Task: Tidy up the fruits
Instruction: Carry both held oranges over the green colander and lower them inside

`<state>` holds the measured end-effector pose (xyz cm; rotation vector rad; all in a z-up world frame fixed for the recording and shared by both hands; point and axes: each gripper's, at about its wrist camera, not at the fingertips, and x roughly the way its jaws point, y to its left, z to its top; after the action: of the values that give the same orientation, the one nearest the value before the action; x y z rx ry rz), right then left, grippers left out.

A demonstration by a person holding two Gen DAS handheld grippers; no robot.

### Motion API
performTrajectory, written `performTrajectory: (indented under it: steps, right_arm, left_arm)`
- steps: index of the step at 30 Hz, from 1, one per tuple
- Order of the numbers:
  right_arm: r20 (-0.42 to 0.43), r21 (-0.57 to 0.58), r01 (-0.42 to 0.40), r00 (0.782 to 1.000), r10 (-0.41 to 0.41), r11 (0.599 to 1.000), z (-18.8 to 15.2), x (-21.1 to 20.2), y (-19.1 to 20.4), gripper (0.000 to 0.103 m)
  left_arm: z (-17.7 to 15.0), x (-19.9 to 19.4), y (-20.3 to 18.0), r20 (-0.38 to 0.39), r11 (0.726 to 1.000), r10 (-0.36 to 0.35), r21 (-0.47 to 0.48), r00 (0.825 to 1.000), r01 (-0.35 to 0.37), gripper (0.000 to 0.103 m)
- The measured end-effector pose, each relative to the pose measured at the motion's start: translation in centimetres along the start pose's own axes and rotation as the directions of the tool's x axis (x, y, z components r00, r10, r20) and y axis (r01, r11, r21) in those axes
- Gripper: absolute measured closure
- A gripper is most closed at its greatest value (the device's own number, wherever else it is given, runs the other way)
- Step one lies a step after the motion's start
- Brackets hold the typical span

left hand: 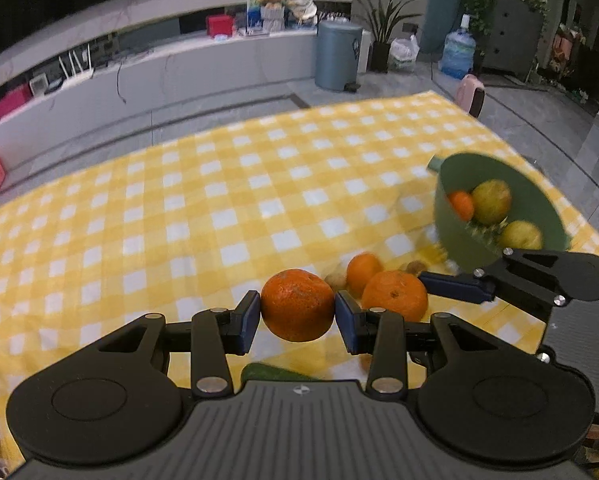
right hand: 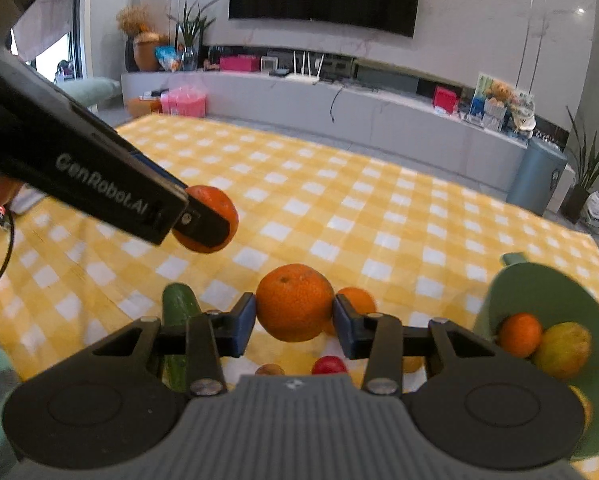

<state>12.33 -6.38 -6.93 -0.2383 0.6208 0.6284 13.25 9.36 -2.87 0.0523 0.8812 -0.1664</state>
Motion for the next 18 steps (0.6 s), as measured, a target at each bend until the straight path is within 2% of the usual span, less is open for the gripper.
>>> performTrajectory:
  steps: [7, 18]
  right_arm:
    - [0.057, 0.02, 0.029, 0.998, -0.031, 0.999, -0.2, -5.3, -2.5, 0.064]
    - [0.049, 0.056, 0.098, 0.994, -0.1, 0.994, -2.7, -10.5, -7.5, 0.066]
  left_arm:
    - [1.8, -2.7, -3.6, 0.048, 0.999, -0.022, 0.036, 0.999, 0.02, 0.057]
    - [3.0, -2.9, -11.0, 0.062, 0.988, -0.095, 0.13, 0.994, 0.086, 0.057]
